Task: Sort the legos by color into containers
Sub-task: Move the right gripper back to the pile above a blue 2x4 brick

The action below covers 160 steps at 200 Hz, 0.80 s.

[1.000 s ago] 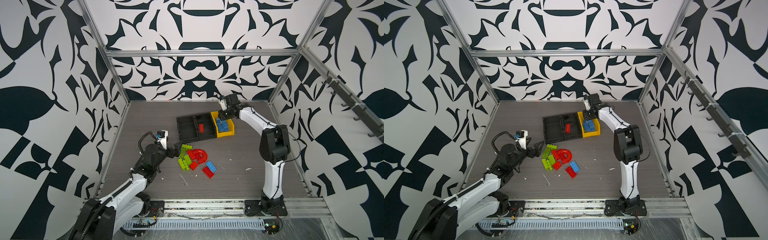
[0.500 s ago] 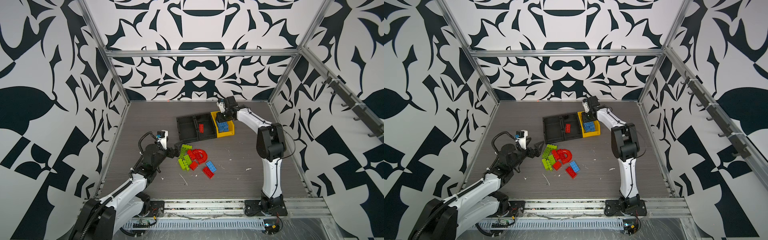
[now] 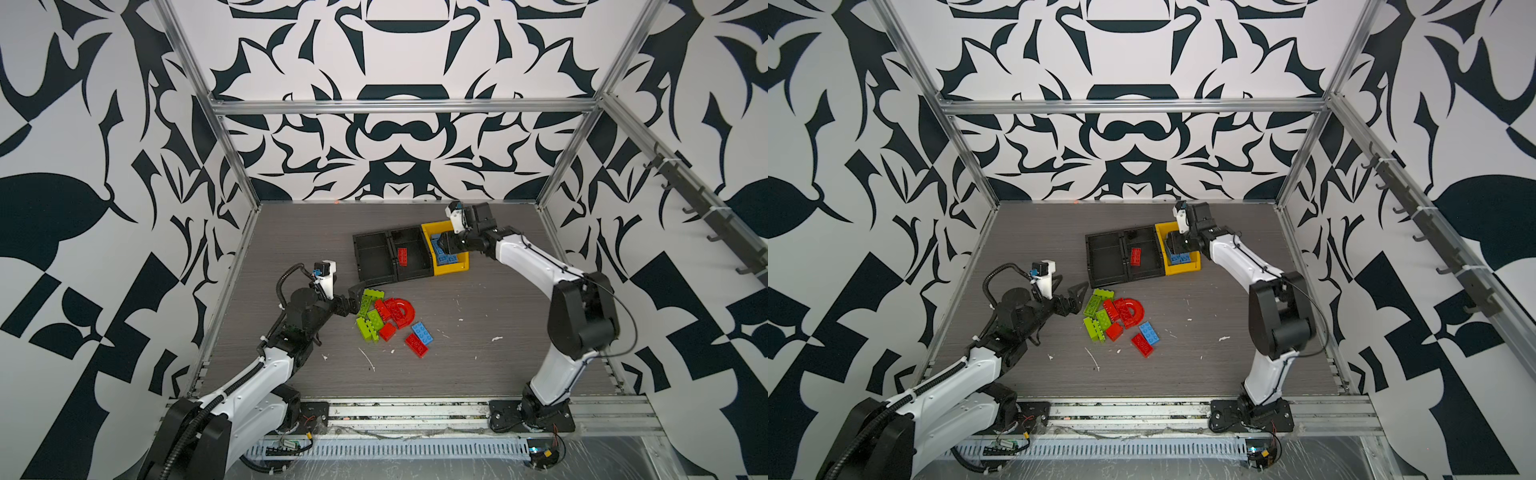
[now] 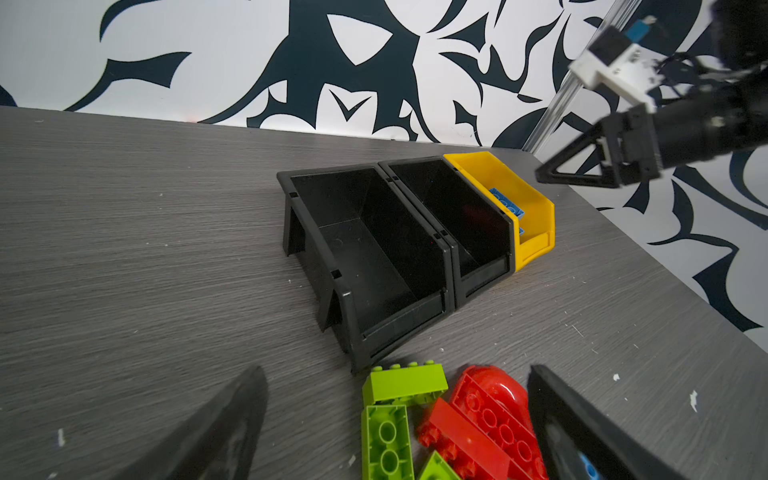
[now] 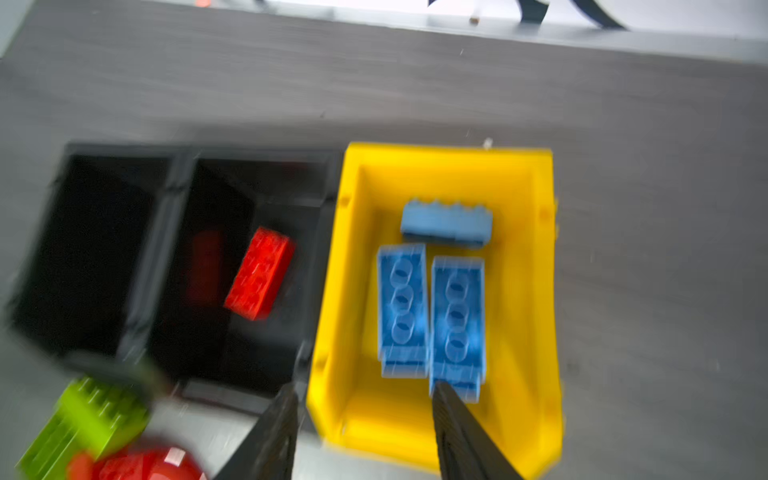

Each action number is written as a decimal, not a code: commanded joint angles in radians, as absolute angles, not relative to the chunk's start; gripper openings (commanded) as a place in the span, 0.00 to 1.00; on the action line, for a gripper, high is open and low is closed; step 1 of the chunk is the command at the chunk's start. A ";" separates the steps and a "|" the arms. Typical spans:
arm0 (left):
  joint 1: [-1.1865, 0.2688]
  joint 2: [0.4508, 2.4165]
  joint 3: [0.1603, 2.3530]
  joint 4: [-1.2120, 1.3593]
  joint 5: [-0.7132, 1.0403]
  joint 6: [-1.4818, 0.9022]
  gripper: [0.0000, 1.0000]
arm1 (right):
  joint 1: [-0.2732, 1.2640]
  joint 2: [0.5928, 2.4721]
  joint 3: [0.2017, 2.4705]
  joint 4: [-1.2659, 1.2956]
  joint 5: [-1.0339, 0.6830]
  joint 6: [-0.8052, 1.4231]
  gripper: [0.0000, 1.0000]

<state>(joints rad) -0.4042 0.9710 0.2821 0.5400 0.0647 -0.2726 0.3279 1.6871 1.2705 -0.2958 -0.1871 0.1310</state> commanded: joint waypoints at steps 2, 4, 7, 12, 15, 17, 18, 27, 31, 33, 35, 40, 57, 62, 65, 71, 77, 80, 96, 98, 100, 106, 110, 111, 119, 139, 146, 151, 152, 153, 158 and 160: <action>-0.405 0.957 0.295 0.535 0.068 -0.276 1.00 | 0.413 1.528 1.088 -0.194 -0.195 0.181 0.55; -0.406 0.957 0.295 0.536 0.067 -0.276 1.00 | 0.423 1.516 1.070 -0.192 -0.186 0.182 0.55; -0.405 0.958 0.296 0.535 0.067 -0.276 1.00 | 0.438 1.492 1.043 -0.188 -0.177 0.184 0.55; -0.405 0.959 0.295 0.537 0.065 -0.276 1.00 | 0.466 1.457 1.002 -0.182 -0.165 0.187 0.55; -0.406 0.960 0.297 0.536 0.067 -0.275 1.00 | 0.483 1.438 0.980 -0.181 -0.154 0.188 0.55; -0.406 0.961 0.297 0.536 0.067 -0.275 1.00 | 0.492 1.425 0.970 -0.183 -0.148 0.189 0.55; -0.406 0.961 0.297 0.536 0.067 -0.275 1.00 | 0.499 1.421 0.961 -0.183 -0.145 0.189 0.55; -0.406 0.963 0.298 0.534 0.067 -0.274 1.00 | 0.555 1.375 0.913 -0.205 -0.111 0.192 0.55; -0.406 0.963 0.298 0.534 0.068 -0.274 1.00 | 0.574 1.359 0.897 -0.216 -0.096 0.192 0.55; -0.406 0.963 0.298 0.535 0.068 -0.275 1.00 | 0.588 1.352 0.890 -0.222 -0.089 0.193 0.55; -0.405 0.964 0.299 0.534 0.069 -0.274 1.00 | 0.598 1.345 0.884 -0.230 -0.085 0.193 0.55; -0.405 0.965 0.299 0.534 0.072 -0.274 1.00 | 0.629 1.331 0.871 -0.248 -0.059 0.196 0.55; -0.406 0.966 0.301 0.535 0.075 -0.275 1.00 | 0.700 1.301 0.836 -0.298 -0.018 0.223 0.55; -0.405 0.966 0.301 0.534 0.076 -0.276 1.00 | 0.719 1.297 0.828 -0.310 -0.005 0.234 0.55; -0.405 0.965 0.301 0.535 0.076 -0.276 1.00 | 0.728 1.293 0.822 -0.313 0.003 0.241 0.54; -0.405 0.964 0.301 0.533 0.077 -0.275 1.00 | 0.749 1.288 0.812 -0.319 0.022 0.253 0.54; -0.406 0.964 0.301 0.534 0.076 -0.276 1.00 | 0.770 1.284 0.804 -0.321 0.034 0.266 0.54; -0.405 0.964 0.301 0.532 0.075 -0.276 1.00 | 0.778 1.282 0.800 -0.318 0.038 0.272 0.54; -0.406 0.965 0.301 0.533 0.074 -0.275 1.00 | 0.816 1.287 0.786 -0.303 0.049 0.293 0.53; -0.406 0.966 0.301 0.535 0.074 -0.274 1.00 | 0.820 1.288 0.784 -0.297 0.049 0.294 0.53; -0.406 0.966 0.301 0.534 0.073 -0.274 1.00 | 0.825 1.288 0.781 -0.290 0.048 0.295 0.53; -0.405 0.966 0.301 0.533 0.071 -0.271 1.00 | 0.839 1.289 0.768 -0.261 0.048 0.300 0.53; -0.405 0.964 0.303 0.532 0.069 -0.269 1.00 | 0.845 1.288 0.759 -0.242 0.048 0.307 0.53; -0.406 0.964 0.302 0.531 0.069 -0.269 1.00 | 0.847 1.288 0.757 -0.239 0.048 0.309 0.52; -0.406 0.960 0.302 0.528 0.068 -0.268 1.00 | 0.850 1.293 0.742 -0.210 0.036 0.322 0.52; -0.405 0.946 0.296 0.527 0.057 -0.267 1.00 | 0.854 1.315 0.726 -0.179 0.035 0.341 0.51; -0.406 0.945 0.293 0.527 0.054 -0.267 1.00 | 0.853 1.323 0.727 -0.178 0.034 0.342 0.51; -0.406 0.945 0.292 0.528 0.054 -0.267 1.00 | 0.856 1.330 0.727 -0.179 0.034 0.343 0.51; -0.405 0.945 0.293 0.528 0.054 -0.267 1.00 | 0.857 1.331 0.728 -0.178 0.034 0.343 0.51; -0.406 0.945 0.292 0.528 0.054 -0.267 1.00 | 0.856 1.331 0.727 -0.178 0.033 0.343 0.52; -0.406 0.946 0.293 0.528 0.054 -0.268 1.00 | 0.858 1.336 0.729 -0.178 0.033 0.341 0.51; -0.406 0.946 0.293 0.528 0.055 -0.268 1.00 | 0.858 1.337 0.731 -0.179 0.034 0.340 0.51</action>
<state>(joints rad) -0.4042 0.9630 0.2821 0.5358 0.0650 -0.2722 0.8524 1.3254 0.7277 -0.2363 0.0109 0.3130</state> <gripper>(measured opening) 0.999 0.515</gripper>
